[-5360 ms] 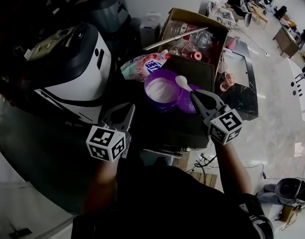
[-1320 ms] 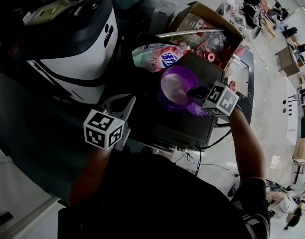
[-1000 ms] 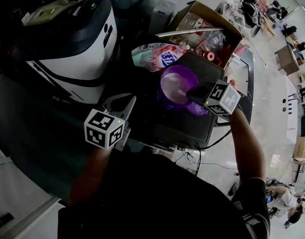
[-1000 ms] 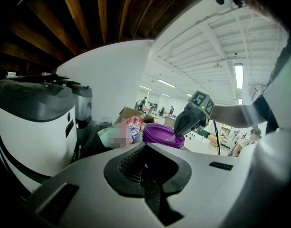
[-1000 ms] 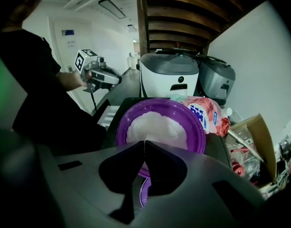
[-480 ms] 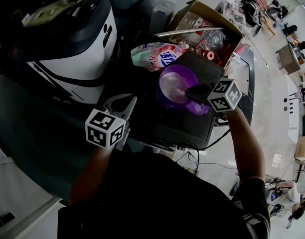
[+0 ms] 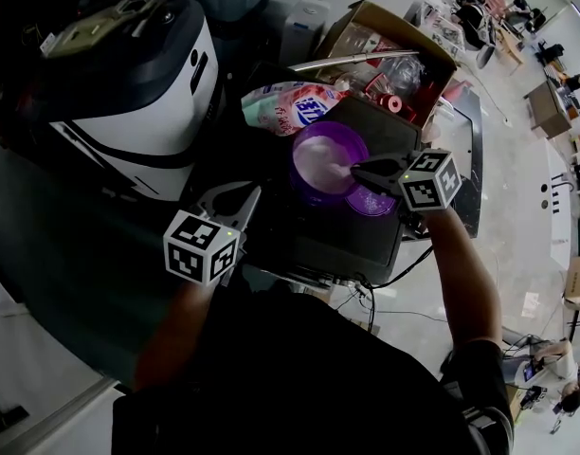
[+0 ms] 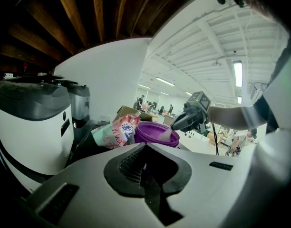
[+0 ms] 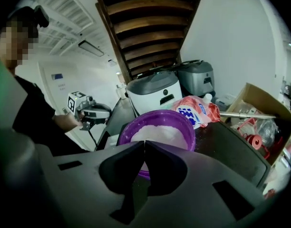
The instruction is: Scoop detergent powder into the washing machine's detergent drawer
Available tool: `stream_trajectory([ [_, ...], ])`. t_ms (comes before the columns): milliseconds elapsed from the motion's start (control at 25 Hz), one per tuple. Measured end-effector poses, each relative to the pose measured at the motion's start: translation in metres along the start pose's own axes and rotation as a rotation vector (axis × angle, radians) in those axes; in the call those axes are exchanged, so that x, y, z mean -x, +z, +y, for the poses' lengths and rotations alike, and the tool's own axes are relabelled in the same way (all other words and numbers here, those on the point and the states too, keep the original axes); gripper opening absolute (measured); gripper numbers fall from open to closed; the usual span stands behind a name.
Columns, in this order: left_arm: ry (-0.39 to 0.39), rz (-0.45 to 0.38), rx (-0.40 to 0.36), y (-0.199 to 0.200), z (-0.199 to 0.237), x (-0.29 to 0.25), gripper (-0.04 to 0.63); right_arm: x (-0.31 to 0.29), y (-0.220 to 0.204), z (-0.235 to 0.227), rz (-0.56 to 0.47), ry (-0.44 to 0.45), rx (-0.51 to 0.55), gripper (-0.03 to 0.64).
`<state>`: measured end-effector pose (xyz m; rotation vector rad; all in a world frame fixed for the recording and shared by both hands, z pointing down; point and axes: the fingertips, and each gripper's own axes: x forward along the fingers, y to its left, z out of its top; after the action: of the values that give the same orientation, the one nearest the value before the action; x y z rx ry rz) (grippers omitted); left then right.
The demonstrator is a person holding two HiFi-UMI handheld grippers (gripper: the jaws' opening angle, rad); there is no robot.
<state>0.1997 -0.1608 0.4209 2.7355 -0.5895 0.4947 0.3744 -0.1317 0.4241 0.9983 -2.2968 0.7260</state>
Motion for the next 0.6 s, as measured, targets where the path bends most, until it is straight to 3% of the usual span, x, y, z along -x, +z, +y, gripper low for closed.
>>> stream_trajectory([
  [240, 0.006, -0.001, -0.002, -0.004, -0.015, -0.001, 0.008, 0.015, 0.003, -0.008, -0.152, 0.001, -0.163, 0.02],
  [600, 0.054, 0.014, 0.006, -0.016, -0.041, 0.007, 0.008, 0.026, 0.0, -0.012, -0.287, 0.022, -0.253, 0.018],
])
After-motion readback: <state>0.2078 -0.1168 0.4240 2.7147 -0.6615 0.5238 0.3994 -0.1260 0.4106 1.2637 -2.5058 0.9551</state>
